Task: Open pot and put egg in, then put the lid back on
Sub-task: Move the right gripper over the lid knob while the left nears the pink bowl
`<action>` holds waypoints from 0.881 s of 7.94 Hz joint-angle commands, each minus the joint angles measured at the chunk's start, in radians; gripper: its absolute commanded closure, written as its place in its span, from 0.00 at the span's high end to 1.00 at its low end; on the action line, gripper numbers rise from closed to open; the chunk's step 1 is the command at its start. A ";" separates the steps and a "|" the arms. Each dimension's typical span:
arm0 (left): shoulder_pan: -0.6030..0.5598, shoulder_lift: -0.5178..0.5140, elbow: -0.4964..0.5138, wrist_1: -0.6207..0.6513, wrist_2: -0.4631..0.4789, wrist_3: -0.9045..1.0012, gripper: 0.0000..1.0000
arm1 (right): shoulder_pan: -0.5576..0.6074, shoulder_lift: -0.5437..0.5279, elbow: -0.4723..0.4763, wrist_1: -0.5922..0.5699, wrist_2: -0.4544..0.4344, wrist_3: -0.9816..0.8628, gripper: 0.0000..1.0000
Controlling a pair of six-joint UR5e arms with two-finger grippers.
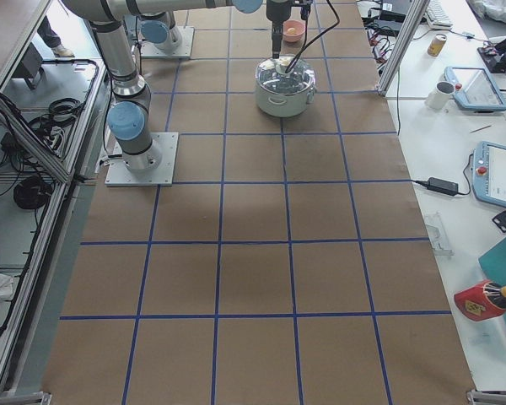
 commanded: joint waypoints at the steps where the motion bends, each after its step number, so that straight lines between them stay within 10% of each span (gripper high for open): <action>1: 0.000 -0.001 -0.002 -0.006 -0.005 -0.008 1.00 | -0.007 -0.006 0.000 0.007 -0.010 -0.006 1.00; 7: 0.029 -0.056 -0.001 0.042 -0.002 -0.022 1.00 | -0.036 -0.034 0.021 0.046 -0.034 0.020 1.00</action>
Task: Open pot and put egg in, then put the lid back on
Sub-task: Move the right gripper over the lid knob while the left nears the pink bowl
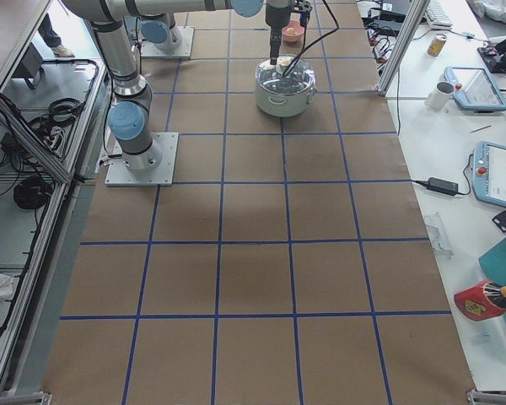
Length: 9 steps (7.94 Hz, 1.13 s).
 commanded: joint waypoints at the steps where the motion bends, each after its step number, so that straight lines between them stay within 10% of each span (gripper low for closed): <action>1: 0.090 -0.052 0.000 0.048 -0.008 -0.081 1.00 | -0.018 0.000 0.008 0.007 0.010 0.001 1.00; 9: 0.189 -0.262 -0.028 0.298 -0.010 -0.441 1.00 | 0.210 0.135 -0.047 -0.169 -0.009 0.239 1.00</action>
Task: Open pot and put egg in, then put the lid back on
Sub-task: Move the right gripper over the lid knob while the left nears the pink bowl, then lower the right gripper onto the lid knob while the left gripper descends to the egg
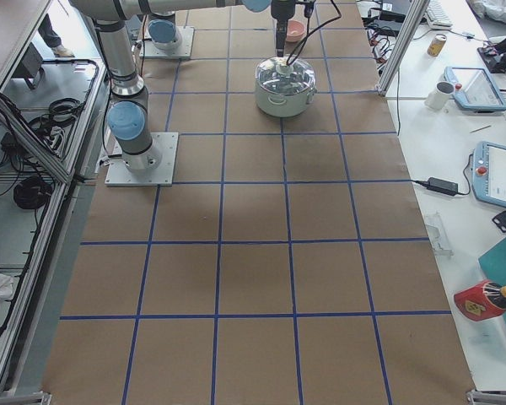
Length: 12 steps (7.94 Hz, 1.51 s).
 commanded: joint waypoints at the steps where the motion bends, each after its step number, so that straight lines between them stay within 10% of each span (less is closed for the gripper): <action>1: 0.005 -0.077 -0.012 0.120 0.000 -0.011 1.00 | 0.124 0.078 0.004 -0.123 0.002 0.100 1.00; 12: 0.031 -0.205 -0.118 0.220 0.019 0.000 1.00 | 0.140 0.220 0.074 -0.296 -0.005 0.074 1.00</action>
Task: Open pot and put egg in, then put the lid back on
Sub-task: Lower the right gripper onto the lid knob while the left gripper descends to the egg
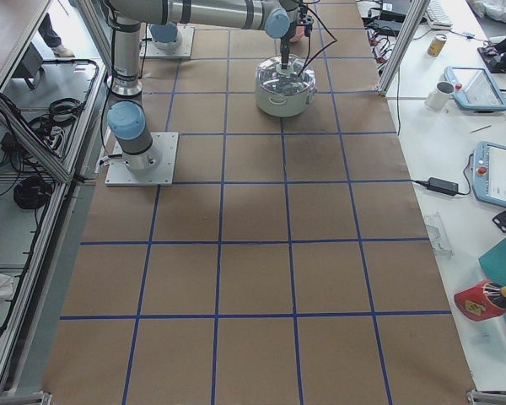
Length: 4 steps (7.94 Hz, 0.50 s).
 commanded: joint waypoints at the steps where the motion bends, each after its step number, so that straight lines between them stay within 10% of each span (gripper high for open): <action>1: 0.002 -0.033 0.003 0.006 0.025 0.021 1.00 | -0.003 0.009 0.002 -0.019 -0.002 0.000 1.00; 4: 0.002 -0.050 0.006 0.007 0.019 0.018 0.93 | -0.007 0.025 0.002 -0.027 -0.002 0.000 1.00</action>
